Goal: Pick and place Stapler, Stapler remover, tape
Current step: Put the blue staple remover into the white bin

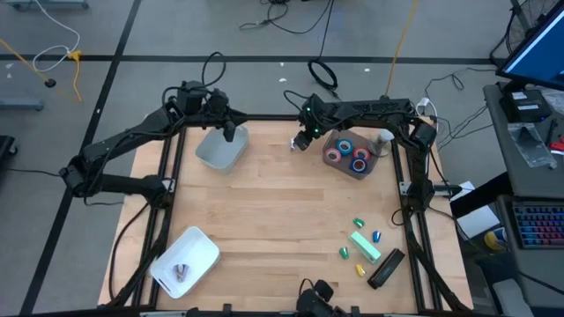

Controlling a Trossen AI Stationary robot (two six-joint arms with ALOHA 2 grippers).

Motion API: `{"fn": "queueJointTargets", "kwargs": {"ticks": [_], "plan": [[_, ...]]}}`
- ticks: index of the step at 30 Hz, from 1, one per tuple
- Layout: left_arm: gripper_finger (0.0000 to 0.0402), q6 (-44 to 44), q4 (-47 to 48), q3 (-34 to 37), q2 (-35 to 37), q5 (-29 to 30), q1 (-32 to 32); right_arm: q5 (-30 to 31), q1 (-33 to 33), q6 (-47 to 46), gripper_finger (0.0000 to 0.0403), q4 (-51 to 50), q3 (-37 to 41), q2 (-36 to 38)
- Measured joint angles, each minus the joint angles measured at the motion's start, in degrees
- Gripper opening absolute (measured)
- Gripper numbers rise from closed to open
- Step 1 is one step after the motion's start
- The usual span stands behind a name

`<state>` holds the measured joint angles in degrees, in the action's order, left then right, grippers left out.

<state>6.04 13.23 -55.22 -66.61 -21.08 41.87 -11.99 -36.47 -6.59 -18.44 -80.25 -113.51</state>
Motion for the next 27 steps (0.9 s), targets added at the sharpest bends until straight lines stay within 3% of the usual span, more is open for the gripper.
{"fn": "queueJointTargets", "kwargs": {"ticks": [19, 27], "plan": [[0.0088, -0.11, 0.17, 0.02, 0.00, 0.15, -0.76, -1.62, 0.16, 0.25, 0.0152, 0.40, -0.04, -2.69], [0.0088, -0.15, 0.20, 0.01, -0.02, 0.18, -0.76, -1.71, 0.59, 1.09, 0.0094, 0.42, -0.04, -2.67]]}}
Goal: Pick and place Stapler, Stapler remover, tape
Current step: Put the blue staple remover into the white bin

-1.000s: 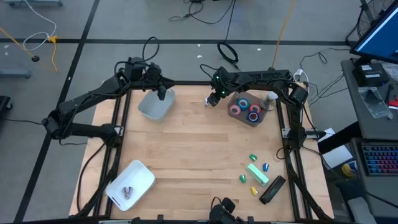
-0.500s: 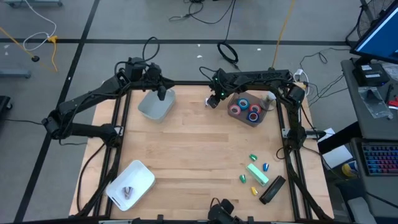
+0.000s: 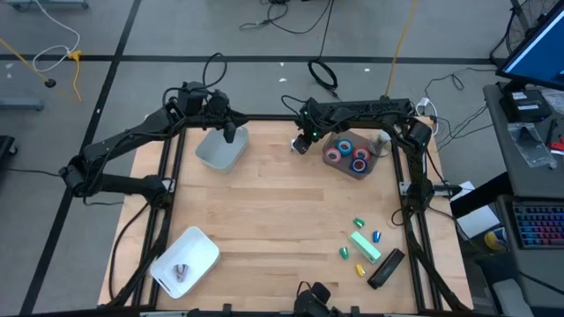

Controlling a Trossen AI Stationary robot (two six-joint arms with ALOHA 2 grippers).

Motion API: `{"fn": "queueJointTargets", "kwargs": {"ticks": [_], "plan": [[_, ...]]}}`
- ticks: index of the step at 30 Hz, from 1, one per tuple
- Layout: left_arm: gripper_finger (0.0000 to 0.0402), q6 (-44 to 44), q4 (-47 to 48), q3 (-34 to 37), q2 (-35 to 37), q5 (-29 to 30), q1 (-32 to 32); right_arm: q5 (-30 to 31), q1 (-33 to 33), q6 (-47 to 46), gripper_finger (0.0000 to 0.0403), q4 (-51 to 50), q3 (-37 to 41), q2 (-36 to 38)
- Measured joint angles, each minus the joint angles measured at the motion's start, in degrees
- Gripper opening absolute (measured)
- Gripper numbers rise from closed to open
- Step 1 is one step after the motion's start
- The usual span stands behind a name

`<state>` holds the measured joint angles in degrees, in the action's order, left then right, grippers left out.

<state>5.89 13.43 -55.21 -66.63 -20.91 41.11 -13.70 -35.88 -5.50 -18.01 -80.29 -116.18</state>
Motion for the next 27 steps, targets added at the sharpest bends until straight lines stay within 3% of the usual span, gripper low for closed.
{"fn": "queueJointTargets", "kwargs": {"ticks": [8, 15, 22, 27], "plan": [[0.0088, 0.24, 0.00, 0.00, 0.00, 0.04, 0.01, -0.04, 0.00, 0.02, 0.0008, 0.64, 0.00, 0.00], [0.0088, 1.12, 0.00, -0.01, 0.00, -0.02, -0.11, -0.17, 0.07, 1.21, 0.0003, 2.12, 0.04, 0.73], [0.0088, 3.50, 0.04, 0.00, 0.00, -0.26, -3.16, -6.88, 0.12, 1.73, 0.0001, 3.32, 0.10, 6.78], [0.0088, -2.62, -0.17, 0.00, -0.04, 1.72, -8.80, -12.76, 0.34, 0.47, 0.0001, 5.74, 0.11, 13.15]]}}
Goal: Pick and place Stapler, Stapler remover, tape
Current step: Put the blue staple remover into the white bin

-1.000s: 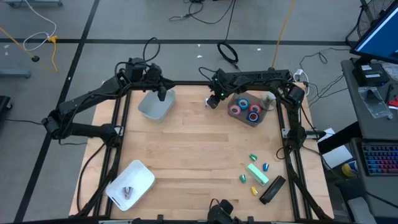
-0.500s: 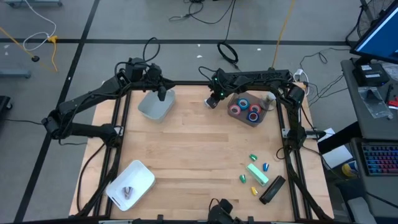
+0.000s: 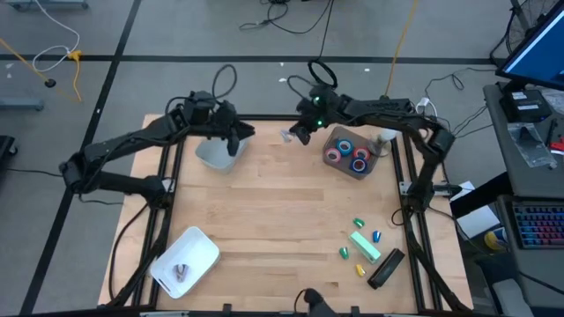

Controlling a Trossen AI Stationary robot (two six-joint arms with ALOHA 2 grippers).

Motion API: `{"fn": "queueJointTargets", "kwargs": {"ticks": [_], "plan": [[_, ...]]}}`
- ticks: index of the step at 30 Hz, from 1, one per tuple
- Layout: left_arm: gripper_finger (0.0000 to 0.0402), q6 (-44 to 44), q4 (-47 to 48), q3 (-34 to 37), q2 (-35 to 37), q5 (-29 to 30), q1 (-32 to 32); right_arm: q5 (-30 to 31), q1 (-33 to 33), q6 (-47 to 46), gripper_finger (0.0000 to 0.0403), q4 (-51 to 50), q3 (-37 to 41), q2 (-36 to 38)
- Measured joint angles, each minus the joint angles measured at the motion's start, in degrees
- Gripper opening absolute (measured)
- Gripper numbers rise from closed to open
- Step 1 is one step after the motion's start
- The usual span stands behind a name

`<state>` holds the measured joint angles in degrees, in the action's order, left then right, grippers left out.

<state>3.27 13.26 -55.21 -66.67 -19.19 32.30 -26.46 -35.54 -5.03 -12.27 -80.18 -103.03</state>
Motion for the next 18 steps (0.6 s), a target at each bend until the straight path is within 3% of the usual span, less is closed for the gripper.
{"fn": "queueJointTargets", "kwargs": {"ticks": [9, 13, 18], "plan": [[0.0088, -19.38, -8.16, 0.03, -0.09, 21.30, -15.85, -1.55, 3.07, -5.18, 0.0001, 0.64, -0.09, 6.99], [0.0088, -23.73, -10.30, 0.03, -0.12, 28.85, -21.05, 4.13, 5.93, -5.35, 0.0000, 0.61, -0.09, 7.04], [0.0088, -21.75, -10.41, -0.03, -2.16, 34.49, -25.75, 9.56, 9.60, -6.15, 0.0000, 0.91, -0.02, 7.05]]}}
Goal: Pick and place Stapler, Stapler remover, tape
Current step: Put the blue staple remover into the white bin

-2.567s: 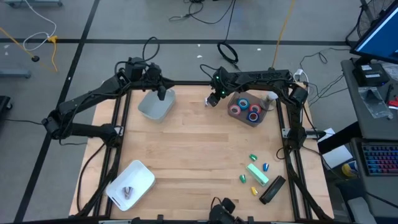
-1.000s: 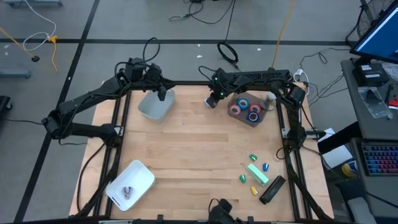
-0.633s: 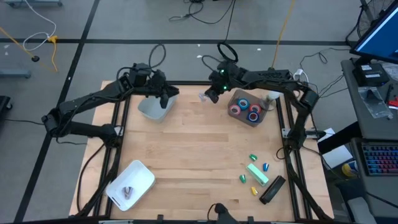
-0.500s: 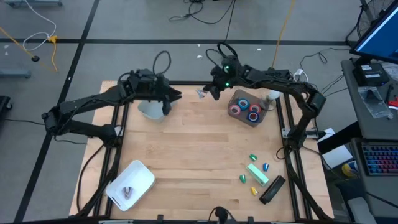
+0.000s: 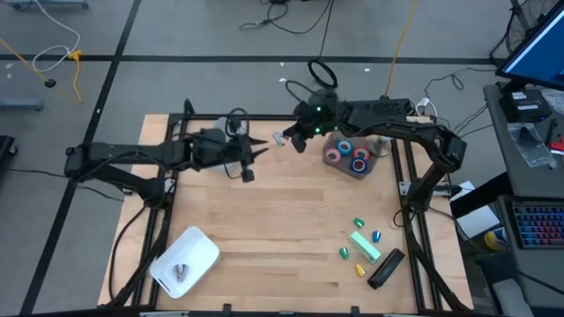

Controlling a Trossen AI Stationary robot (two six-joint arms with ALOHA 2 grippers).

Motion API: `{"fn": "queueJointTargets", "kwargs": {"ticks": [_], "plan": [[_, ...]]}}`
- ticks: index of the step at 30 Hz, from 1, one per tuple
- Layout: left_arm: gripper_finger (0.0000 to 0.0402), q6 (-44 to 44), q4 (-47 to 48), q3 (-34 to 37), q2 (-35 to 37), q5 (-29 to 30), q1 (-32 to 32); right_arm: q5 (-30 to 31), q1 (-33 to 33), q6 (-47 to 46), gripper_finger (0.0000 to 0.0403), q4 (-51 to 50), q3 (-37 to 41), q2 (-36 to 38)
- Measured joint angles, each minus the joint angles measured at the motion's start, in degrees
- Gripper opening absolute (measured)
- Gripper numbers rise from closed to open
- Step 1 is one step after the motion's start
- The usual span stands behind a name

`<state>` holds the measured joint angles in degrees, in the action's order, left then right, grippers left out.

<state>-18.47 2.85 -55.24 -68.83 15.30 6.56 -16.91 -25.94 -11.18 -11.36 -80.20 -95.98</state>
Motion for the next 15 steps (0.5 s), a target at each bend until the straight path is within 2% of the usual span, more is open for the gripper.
{"fn": "queueJointTargets", "kwargs": {"ticks": [2, 5, 11, 15], "plan": [[0.0088, 3.89, -0.06, -0.02, -1.26, 2.87, -1.56, 3.93, 1.91, 0.88, 0.0000, 0.12, 0.00, -0.03], [0.0088, 14.26, 0.73, 0.02, -2.54, 7.08, -3.33, 10.13, 4.62, 3.09, 0.0000, 0.33, 0.00, -0.05], [0.0088, 34.97, 3.40, 0.00, -1.95, 10.90, -5.74, 21.56, 8.82, 8.56, 0.0000, 0.48, 0.00, -0.04], [0.0088, 46.56, 3.35, -0.09, -1.45, 11.21, -6.86, 25.87, 11.48, 12.90, 0.0000, 2.99, 0.00, -0.04]]}}
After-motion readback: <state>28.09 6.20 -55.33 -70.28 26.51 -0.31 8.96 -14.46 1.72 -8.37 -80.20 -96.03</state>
